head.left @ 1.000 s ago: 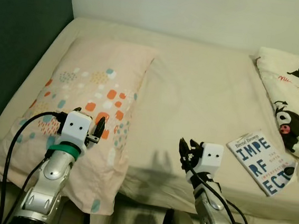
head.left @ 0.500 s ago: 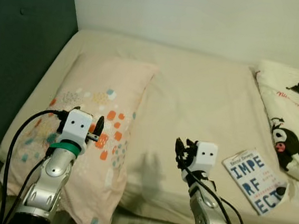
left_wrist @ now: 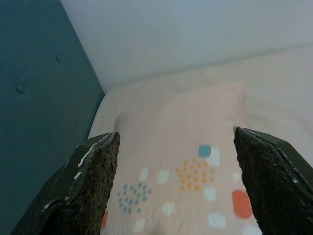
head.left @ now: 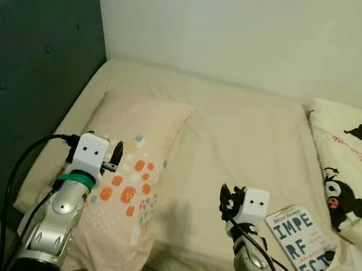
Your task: Clean up the room
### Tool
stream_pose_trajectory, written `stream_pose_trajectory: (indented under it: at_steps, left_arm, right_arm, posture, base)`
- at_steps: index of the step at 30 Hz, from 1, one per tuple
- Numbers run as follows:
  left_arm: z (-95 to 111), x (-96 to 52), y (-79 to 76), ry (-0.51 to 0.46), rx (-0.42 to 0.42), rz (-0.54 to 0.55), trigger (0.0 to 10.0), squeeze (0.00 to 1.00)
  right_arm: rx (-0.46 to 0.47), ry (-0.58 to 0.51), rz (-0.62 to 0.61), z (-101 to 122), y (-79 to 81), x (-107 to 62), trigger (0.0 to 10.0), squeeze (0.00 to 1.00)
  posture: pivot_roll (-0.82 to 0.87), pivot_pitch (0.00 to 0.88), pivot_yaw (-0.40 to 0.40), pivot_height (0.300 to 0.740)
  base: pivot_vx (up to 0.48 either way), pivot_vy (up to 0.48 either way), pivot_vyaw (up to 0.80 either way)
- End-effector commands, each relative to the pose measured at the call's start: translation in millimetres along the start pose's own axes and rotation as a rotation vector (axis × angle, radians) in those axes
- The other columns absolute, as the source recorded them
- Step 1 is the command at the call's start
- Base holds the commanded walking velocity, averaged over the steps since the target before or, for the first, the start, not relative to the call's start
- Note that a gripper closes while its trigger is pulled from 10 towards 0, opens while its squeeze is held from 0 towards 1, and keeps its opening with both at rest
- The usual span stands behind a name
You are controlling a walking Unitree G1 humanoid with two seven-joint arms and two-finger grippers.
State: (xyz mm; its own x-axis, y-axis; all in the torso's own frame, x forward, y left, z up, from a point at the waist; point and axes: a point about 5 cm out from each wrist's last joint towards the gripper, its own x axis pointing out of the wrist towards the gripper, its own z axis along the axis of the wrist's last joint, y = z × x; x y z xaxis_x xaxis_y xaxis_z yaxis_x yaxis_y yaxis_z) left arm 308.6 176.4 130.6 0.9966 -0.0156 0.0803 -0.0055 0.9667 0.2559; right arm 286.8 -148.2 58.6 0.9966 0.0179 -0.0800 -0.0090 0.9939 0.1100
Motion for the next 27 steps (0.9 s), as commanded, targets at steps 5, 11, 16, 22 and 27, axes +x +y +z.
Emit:
stream_pose_trajectory:
  at_steps: [5,11,16,22,27]
  left_arm:
    - [-8,-2.2,-6.4,0.044,-0.011,-0.028,10.0,0.00]
    - [-15,-5.6,-2.3,0.079,-0.062,0.011,10.0,0.00]
    - [-19,-5.2,-1.2,0.101,-0.079,-0.004,10.0,0.00]
    - [-17,4.8,-2.8,0.101,-0.071,-0.019,10.0,0.00]
    - [-15,13.8,-13.4,0.108,-0.086,-0.073,10.0,0.00]
  right_arm:
    - [-0.004,0.037,0.002,-8,-0.3,-2.1,10.0,0.00]
    - [-0.004,0.063,-0.007,-13,-0.5,-4.2,10.0,0.00]
    - [0.010,0.106,-0.045,-19,-3.4,-6.9,10.0,0.00]
    - [0.009,0.165,-0.080,-26,-7.5,-5.2,10.0,0.00]
    - [0.048,0.168,-0.138,-26,-12.9,-5.2,10.0,0.00]
  posture:
    - [0.11,0.000,-0.005,0.740]
    - [0.10,0.000,-0.004,0.740]
    - [0.09,0.000,0.001,0.740]
    - [0.09,0.000,0.011,0.740]
    - [0.07,0.000,0.041,0.740]
  base:
    - [0.000,0.000,0.00]
    - [0.000,0.000,0.00]
    - [0.000,0.000,-0.64]
    - [0.000,0.000,-0.67]
    - [0.000,0.000,0.00]
